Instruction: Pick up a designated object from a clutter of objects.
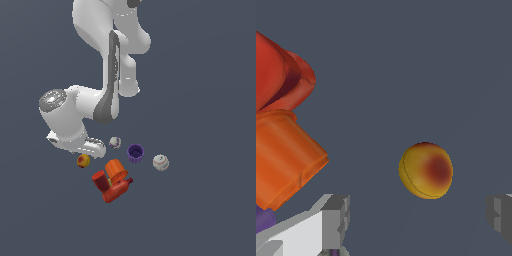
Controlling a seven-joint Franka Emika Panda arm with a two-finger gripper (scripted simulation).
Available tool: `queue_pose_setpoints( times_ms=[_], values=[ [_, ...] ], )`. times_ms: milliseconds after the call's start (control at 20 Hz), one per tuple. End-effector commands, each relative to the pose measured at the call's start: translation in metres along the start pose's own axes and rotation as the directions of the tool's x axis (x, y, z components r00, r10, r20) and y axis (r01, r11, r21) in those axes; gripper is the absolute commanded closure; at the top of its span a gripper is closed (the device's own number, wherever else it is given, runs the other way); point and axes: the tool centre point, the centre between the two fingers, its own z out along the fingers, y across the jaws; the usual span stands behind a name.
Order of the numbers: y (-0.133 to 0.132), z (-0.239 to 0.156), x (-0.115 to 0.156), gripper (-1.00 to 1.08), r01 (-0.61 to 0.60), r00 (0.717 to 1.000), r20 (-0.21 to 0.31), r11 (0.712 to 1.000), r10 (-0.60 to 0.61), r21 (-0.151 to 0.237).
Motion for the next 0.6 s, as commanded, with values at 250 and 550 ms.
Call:
queue_pose_setpoints(
  times_ms=[250,550],
  values=[
    [0.026,0.028,-0.002,-0.92,-0.025,1.000,0.007,1.000,0.025,-0.010],
    [0.026,0.031,-0.002,-0.92,-0.025,1.000,0.009,1.000,0.025,-0.010]
  ],
)
